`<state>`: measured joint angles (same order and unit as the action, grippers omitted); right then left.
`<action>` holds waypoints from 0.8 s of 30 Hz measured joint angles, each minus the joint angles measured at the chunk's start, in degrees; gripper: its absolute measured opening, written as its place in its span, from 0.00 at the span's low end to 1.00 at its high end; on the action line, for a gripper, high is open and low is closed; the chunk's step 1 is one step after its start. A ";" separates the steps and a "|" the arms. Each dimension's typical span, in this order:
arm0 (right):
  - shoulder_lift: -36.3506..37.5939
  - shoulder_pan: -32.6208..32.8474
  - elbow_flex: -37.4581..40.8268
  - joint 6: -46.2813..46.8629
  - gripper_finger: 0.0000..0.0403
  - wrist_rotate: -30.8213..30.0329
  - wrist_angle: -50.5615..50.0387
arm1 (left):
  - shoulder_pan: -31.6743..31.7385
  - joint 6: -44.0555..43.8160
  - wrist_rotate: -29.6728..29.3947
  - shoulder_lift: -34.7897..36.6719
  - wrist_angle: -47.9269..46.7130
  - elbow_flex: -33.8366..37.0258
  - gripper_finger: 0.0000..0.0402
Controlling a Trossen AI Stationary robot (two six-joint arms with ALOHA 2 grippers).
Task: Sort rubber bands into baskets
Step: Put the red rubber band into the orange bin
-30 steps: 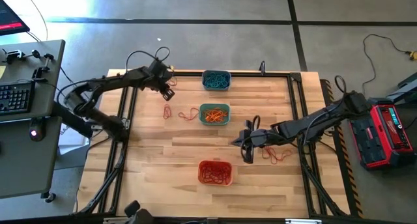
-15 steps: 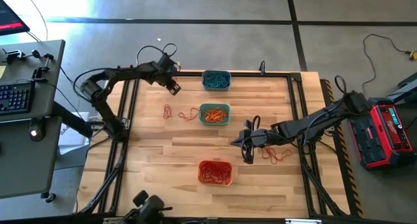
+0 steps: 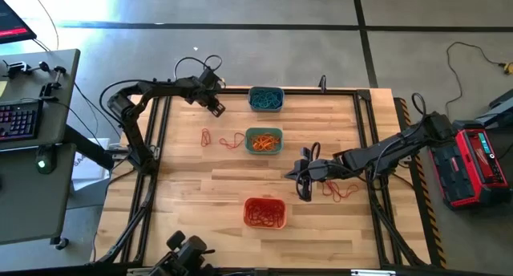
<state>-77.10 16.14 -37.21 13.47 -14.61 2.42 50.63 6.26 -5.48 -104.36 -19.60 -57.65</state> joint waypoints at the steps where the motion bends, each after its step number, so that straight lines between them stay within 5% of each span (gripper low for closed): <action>1: 0.00 0.00 0.00 0.00 0.00 0.00 -0.02 | 0.03 0.00 0.01 -0.01 0.18 0.00 0.26; 13: -0.02 0.02 -0.02 0.00 0.00 0.00 -0.11 | 1.60 2.48 4.37 -3.10 1.08 -0.26 0.25; 24: -0.02 0.02 -0.04 0.22 0.00 0.00 -0.49 | 0.90 5.14 3.19 -0.17 0.15 0.11 0.01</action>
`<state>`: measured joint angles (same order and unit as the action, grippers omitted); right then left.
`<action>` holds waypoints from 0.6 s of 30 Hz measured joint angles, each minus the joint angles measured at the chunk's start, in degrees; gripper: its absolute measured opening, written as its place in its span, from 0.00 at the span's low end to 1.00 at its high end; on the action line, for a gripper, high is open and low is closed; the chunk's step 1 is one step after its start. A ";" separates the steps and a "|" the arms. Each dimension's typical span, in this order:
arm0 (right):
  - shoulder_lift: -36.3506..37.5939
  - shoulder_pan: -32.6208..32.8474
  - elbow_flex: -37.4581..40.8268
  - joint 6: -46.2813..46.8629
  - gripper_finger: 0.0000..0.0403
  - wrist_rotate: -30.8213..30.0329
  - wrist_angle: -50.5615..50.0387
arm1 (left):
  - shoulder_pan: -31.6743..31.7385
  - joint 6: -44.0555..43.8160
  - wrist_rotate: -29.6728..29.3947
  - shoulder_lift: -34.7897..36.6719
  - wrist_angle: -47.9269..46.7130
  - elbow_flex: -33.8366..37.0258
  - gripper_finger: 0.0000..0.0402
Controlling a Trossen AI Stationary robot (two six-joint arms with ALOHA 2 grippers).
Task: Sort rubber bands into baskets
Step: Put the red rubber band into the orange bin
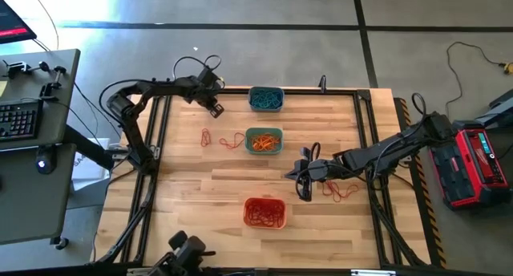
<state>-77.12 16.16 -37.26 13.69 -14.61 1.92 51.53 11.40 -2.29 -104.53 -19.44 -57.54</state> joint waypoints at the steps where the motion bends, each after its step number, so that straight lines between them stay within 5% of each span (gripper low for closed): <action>1: 0.00 0.00 0.00 0.00 0.00 0.00 -0.01 | -0.42 -0.30 -0.46 0.63 -0.87 0.10 0.02; 10: 0.00 0.00 0.50 0.37 0.00 -0.02 0.87 | -8.86 0.11 -3.83 9.97 -8.45 0.07 0.00; 18: -0.02 0.00 4.87 2.82 0.00 0.02 4.34 | -24.43 -6.27 -3.76 21.03 -11.00 1.58 0.00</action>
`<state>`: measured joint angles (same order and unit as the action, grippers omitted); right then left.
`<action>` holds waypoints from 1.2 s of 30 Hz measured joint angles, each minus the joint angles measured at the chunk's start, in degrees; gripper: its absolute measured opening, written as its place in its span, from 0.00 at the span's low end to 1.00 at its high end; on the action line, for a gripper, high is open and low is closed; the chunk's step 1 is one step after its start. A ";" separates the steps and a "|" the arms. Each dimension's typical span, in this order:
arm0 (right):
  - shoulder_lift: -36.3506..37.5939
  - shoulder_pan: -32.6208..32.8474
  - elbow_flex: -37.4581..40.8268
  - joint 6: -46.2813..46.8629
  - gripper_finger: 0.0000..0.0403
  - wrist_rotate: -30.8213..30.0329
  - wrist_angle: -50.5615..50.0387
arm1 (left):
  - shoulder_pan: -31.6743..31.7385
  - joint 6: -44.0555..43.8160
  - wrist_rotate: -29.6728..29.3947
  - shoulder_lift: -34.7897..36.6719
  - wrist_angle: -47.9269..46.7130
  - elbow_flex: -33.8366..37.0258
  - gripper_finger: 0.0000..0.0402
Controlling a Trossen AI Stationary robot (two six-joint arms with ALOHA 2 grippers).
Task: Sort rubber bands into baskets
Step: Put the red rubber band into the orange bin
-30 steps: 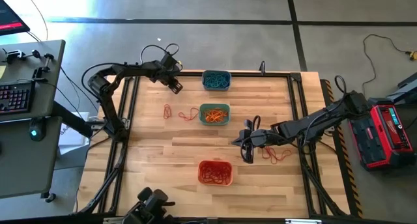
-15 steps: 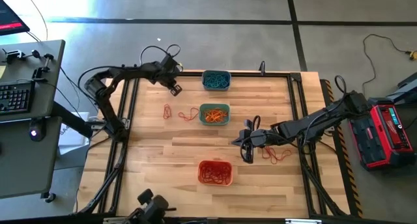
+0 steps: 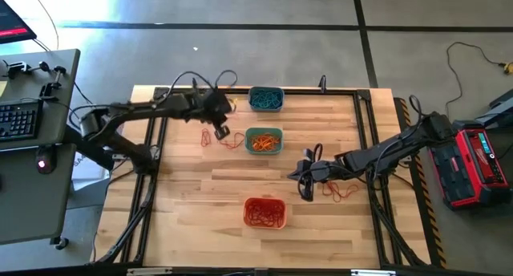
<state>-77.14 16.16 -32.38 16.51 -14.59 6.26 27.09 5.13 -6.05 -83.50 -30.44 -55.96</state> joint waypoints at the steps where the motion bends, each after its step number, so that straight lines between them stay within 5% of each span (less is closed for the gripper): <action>1: 0.00 0.14 0.66 0.00 0.00 -0.14 1.12 | -2.37 -0.82 -0.04 0.89 -0.01 0.06 0.00; 15: 0.00 1.62 2.84 -1.53 0.00 -4.96 5.25 | -29.63 -11.52 0.14 2.09 11.57 0.06 0.00; 29: 0.00 1.46 2.89 -1.31 0.00 -4.95 5.29 | -42.31 -12.19 -0.18 -8.10 21.57 -5.99 0.00; 36: 0.00 1.46 2.89 -0.01 0.00 -4.87 5.17 | -45.93 -6.93 9.43 -16.22 17.09 -17.51 0.00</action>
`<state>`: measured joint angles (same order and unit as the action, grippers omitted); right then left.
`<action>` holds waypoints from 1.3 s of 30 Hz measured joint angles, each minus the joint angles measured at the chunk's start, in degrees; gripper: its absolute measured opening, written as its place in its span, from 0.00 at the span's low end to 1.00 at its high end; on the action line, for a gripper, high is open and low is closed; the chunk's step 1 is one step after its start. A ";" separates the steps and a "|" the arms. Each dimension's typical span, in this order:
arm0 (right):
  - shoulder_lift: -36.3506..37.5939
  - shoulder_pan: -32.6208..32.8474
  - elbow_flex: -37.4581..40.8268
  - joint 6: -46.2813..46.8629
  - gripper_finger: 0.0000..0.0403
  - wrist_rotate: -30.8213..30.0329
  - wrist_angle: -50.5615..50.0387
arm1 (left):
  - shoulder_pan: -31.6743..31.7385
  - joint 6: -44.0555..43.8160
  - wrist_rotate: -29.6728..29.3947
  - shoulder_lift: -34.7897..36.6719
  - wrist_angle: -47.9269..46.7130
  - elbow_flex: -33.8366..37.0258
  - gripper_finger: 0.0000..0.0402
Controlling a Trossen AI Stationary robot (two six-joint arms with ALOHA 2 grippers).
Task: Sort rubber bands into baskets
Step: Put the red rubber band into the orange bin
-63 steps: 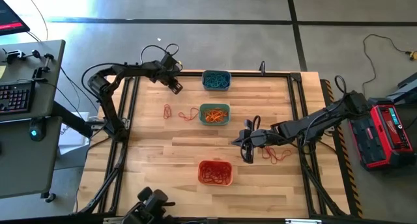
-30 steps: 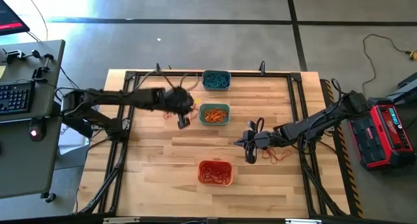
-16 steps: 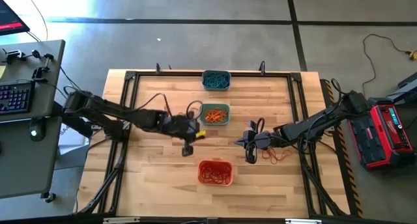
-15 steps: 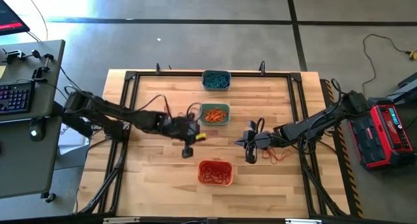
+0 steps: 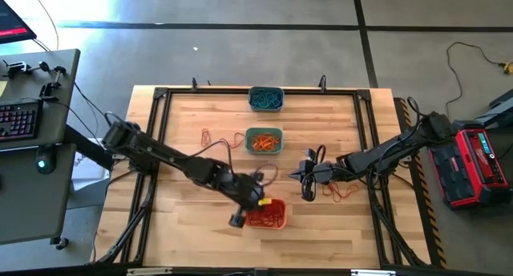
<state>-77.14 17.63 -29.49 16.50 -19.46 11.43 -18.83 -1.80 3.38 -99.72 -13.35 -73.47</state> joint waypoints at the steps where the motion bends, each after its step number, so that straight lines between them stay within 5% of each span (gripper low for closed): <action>1: 0.00 0.00 -0.01 0.03 0.00 0.00 0.01 | -0.22 0.94 2.03 -0.88 -1.39 -1.49 0.00; 14: 0.00 0.00 -0.01 0.08 0.00 0.11 -0.65 | 3.44 7.95 18.16 -9.61 -7.21 -5.82 0.00; 24: 0.00 0.02 -0.01 0.28 0.00 2.61 -2.20 | 6.96 6.55 18.39 -14.05 -10.11 -5.82 0.00; 30: 0.00 0.51 -0.01 4.47 0.01 5.89 -2.57 | 6.63 6.37 18.04 -13.41 -11.86 -5.80 0.11; 39: 0.22 3.21 -0.01 9.13 0.20 3.39 -5.23 | 4.43 5.65 13.73 -9.44 -7.10 -4.02 0.27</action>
<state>-76.93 20.84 -29.50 25.63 -16.08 6.20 -14.40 3.85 17.11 -109.16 -20.44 -77.49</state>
